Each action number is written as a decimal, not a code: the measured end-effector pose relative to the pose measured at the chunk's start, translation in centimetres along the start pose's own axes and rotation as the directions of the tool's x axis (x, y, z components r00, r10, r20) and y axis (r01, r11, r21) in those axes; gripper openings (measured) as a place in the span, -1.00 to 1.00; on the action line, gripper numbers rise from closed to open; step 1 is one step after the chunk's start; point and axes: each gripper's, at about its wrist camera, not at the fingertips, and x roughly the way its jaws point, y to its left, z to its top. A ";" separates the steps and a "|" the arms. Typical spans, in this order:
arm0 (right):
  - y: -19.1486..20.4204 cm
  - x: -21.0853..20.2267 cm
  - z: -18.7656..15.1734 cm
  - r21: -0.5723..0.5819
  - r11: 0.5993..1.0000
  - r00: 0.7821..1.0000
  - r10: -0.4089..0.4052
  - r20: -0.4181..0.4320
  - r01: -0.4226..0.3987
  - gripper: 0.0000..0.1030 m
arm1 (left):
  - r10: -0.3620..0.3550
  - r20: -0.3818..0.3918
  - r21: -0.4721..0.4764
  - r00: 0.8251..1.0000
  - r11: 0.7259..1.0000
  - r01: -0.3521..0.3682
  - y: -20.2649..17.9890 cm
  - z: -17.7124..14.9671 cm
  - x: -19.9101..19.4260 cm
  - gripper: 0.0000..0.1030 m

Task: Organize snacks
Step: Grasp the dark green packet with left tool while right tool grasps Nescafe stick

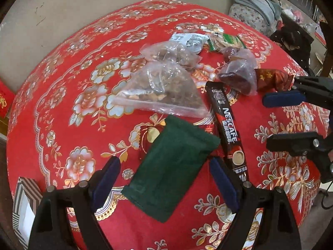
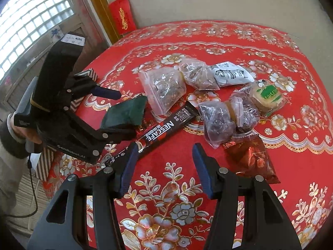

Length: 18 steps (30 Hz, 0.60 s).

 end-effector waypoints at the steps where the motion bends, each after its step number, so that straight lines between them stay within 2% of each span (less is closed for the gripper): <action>1: 0.1 0.1 0.1 -0.002 1.000 1.000 0.000 -0.003 0.000 0.05 | 0.002 0.000 -0.008 1.000 1.000 -0.002 0.1 -0.1 0.0 0.68; 2: 0.1 0.2 0.1 -0.002 1.000 1.000 -0.002 -0.006 0.002 0.05 | -0.011 -0.002 -0.025 1.000 1.000 0.011 0.2 -0.2 -0.1 0.61; 3: 0.2 0.3 0.1 -0.002 1.000 1.000 -0.004 -0.009 0.004 0.05 | -0.040 -0.005 -0.046 0.999 0.998 0.040 0.4 -0.4 -0.2 0.41; 7: 0.7 1.2 0.3 0.004 1.000 0.999 0.011 -0.032 -0.010 0.05 | -0.021 -0.004 -0.079 1.000 0.997 0.021 1.1 -1.0 -0.7 0.07; 9: 1.2 1.7 0.5 0.003 1.000 0.999 0.013 -0.042 -0.013 0.05 | 0.001 -0.003 -0.111 1.000 0.994 -0.002 1.4 -1.3 -0.9 -0.03; 14: 2.6 3.6 1.4 0.011 1.000 0.997 -0.005 -0.076 0.005 0.05 | 0.051 -0.002 -0.189 0.999 0.981 -0.051 1.8 -2.3 -1.2 -0.03; 18: 3.9 4.4 1.3 -0.074 0.995 0.993 -0.079 -0.093 0.072 0.04 | 0.083 -0.009 -0.228 0.997 0.970 -0.082 1.7 -2.9 -1.5 -0.03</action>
